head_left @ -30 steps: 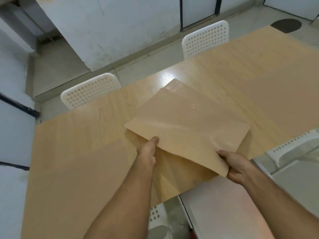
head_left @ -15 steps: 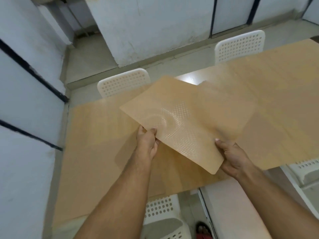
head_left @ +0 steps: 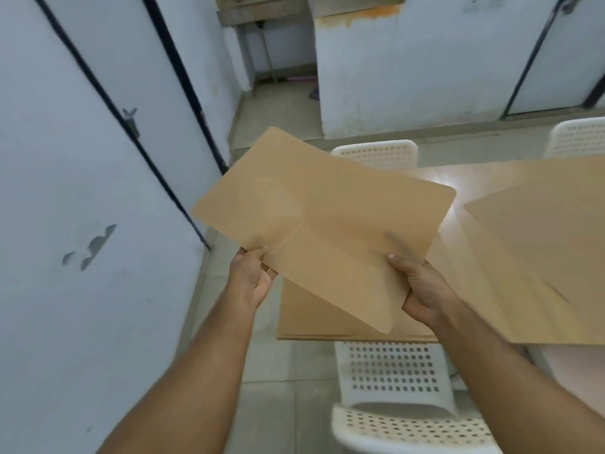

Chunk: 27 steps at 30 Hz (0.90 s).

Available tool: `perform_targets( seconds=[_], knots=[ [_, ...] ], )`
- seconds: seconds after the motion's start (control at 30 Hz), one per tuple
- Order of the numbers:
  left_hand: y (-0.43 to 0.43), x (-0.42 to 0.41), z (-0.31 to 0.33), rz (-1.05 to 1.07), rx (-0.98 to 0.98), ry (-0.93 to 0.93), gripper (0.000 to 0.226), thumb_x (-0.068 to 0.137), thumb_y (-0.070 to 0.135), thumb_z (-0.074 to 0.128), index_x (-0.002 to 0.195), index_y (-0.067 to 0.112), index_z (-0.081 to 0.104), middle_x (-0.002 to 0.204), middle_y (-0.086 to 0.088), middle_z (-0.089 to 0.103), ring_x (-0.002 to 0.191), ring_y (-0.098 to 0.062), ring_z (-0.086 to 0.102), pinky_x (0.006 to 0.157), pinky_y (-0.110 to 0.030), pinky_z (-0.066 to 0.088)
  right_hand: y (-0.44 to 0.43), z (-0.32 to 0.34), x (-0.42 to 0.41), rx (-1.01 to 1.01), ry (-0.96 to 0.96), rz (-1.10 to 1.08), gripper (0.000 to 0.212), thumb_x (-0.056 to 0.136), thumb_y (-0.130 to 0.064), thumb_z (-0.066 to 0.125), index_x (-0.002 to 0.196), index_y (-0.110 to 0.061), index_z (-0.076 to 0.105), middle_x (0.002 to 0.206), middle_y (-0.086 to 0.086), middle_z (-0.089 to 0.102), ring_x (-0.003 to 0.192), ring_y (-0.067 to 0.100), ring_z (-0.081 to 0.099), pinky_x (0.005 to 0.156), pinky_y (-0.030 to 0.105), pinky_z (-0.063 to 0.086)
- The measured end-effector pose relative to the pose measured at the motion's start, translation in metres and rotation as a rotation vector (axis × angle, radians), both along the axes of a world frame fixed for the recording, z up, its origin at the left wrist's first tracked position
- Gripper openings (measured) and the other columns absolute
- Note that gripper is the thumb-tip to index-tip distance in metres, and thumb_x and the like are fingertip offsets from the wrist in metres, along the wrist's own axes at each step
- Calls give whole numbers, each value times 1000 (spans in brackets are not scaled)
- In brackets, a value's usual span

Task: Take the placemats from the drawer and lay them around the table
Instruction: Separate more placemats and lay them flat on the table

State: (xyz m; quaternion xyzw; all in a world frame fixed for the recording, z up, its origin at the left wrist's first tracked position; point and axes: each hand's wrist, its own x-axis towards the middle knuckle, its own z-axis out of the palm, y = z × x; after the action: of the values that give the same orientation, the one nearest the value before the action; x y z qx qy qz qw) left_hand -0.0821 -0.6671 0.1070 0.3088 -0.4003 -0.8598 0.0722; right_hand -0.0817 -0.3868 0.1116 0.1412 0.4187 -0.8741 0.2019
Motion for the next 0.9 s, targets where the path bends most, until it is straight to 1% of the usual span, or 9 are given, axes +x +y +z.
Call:
perform_targets(
  seconds=[0.07,0.13,0.23,0.33,0.43,0.53,0.7,0.8,0.9],
  knots=[
    [-51,24,7,16,5,27,27,97,-4,55,119,9,63,110,-15,71,85,-24,75,65,-34,62,-43,9,12,-3,1,46,37,99,-3,51,130,-20,65,115,11,74,99,23,73,73,35,62],
    [-97,40,11,42,-16,52,32,96,-2,59,126,8,62,114,-14,72,95,-24,73,69,-35,63,-85,17,22,-4,8,84,36,99,-2,50,127,-19,66,108,10,76,92,21,75,70,33,62],
    [-150,47,12,69,-38,80,43,95,-4,60,134,12,58,122,-12,70,99,-23,72,70,-36,62,-135,25,23,1,21,112,35,100,-2,48,123,-19,67,103,9,77,87,20,75,71,34,62],
    [-184,42,9,84,-20,82,45,95,-6,58,135,13,58,120,-12,71,99,-23,73,69,-36,62,-171,26,11,6,30,130,35,101,-3,47,126,-19,66,105,10,76,87,21,76,69,34,62],
    [-216,25,3,100,12,54,41,96,-6,56,132,13,60,122,-14,70,102,-27,71,68,-36,62,-201,18,-10,18,12,121,35,101,-3,48,129,-15,63,99,8,78,82,20,76,68,33,62],
    [-246,-6,-1,91,0,31,38,97,-6,55,130,12,61,124,-15,69,108,-30,69,73,-39,60,-230,6,-42,44,18,120,39,99,-3,50,135,-12,60,100,7,78,83,16,75,73,33,62],
    [-293,-87,-7,86,0,29,39,97,-6,55,133,9,60,124,-15,69,111,-30,68,84,-44,58,-277,-8,-124,45,19,78,39,98,-4,52,134,-17,63,112,11,74,90,16,74,75,30,61],
    [-312,-143,-3,85,9,-4,37,96,-5,56,130,9,60,122,-15,71,105,-29,71,82,-43,60,-298,-8,-179,54,9,49,36,97,-5,54,129,-17,66,116,13,72,95,18,73,76,31,61],
    [-326,-198,1,64,5,-23,38,96,-5,56,131,9,60,123,-15,70,105,-29,71,81,-42,61,-313,-6,-226,73,-1,16,31,96,-5,55,120,-18,70,113,9,74,92,17,74,73,31,61]
  ],
)
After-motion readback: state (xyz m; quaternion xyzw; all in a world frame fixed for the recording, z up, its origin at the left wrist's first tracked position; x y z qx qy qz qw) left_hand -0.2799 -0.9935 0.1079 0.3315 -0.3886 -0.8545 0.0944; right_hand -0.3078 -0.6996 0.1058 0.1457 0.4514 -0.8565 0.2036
